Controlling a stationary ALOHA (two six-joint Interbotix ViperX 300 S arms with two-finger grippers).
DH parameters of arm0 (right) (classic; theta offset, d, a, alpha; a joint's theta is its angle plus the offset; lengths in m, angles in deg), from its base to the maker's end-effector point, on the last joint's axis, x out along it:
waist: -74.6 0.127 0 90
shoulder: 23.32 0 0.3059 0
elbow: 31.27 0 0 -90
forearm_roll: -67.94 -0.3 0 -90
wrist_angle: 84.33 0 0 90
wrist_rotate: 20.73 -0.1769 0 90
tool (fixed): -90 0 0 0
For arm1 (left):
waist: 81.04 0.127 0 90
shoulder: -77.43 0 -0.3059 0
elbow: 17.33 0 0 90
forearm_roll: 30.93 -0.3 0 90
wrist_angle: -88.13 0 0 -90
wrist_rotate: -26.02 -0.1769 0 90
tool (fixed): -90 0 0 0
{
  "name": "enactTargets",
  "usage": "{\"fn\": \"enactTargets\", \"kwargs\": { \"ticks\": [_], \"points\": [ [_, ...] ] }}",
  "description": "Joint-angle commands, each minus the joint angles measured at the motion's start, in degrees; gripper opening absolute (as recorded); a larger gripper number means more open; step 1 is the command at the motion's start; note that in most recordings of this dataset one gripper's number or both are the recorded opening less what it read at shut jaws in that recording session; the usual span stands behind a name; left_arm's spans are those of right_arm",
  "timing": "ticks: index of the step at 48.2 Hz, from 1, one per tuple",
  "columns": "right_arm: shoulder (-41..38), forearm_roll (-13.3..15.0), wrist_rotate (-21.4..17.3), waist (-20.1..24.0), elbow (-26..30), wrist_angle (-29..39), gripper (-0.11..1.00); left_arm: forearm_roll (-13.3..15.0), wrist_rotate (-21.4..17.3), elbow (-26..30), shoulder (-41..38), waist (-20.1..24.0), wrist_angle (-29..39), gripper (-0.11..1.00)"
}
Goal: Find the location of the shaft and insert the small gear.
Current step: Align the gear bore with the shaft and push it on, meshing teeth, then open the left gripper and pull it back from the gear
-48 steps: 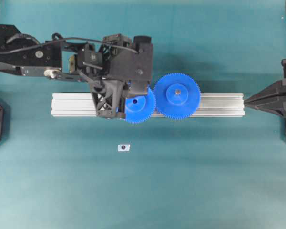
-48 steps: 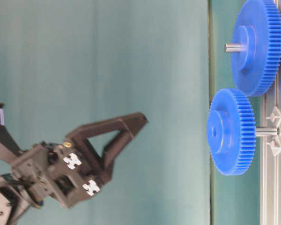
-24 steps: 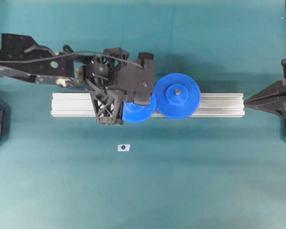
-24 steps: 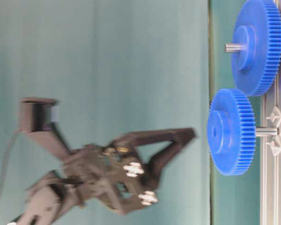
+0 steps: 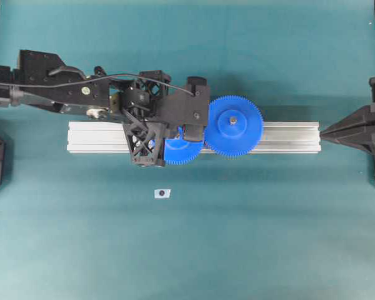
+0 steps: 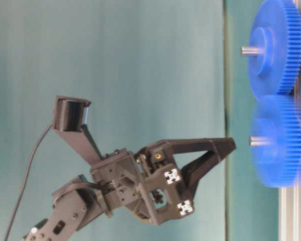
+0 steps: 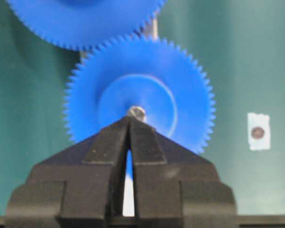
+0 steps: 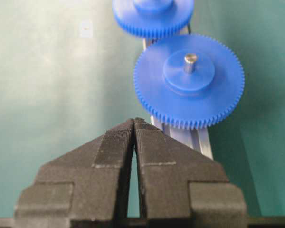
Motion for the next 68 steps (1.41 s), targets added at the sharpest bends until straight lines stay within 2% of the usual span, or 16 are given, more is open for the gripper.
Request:
{"fn": "enactTargets", "kwargs": {
  "ticks": [1,14,39,44,57,62,68],
  "points": [
    [-0.3,-0.1,-0.5,-0.1,0.5,-0.3,0.09,-0.1,0.0,1.4,2.1,0.2,-0.1,0.02],
    [-0.2,-0.1,-0.6,-0.1,0.4,-0.3,0.09,-0.2,0.1,1.4,7.0,-0.2,-0.1,0.02],
    [-0.3,-0.1,-0.6,-0.1,0.3,-0.5,0.09,-0.2,0.6,-3.6,16.3,-3.9,-1.8,0.02],
    [-0.3,-0.1,-0.5,-0.1,0.3,-0.5,0.09,-0.2,2.5,-5.5,18.1,-4.5,-3.7,0.02],
    [-0.3,-0.1,-0.5,-0.1,0.3,-0.5,0.09,-0.2,11.7,-13.0,24.1,-4.6,-11.7,0.03],
    [-0.3,-0.1,-0.5,-0.1,0.3,-0.6,0.09,-0.2,13.8,-16.5,27.1,-4.5,-15.0,0.05],
    [-0.3,-0.1,-0.5,-0.1,0.1,-0.6,0.09,-0.2,15.6,-18.9,29.3,-4.7,-15.6,0.11]
  ]
}}
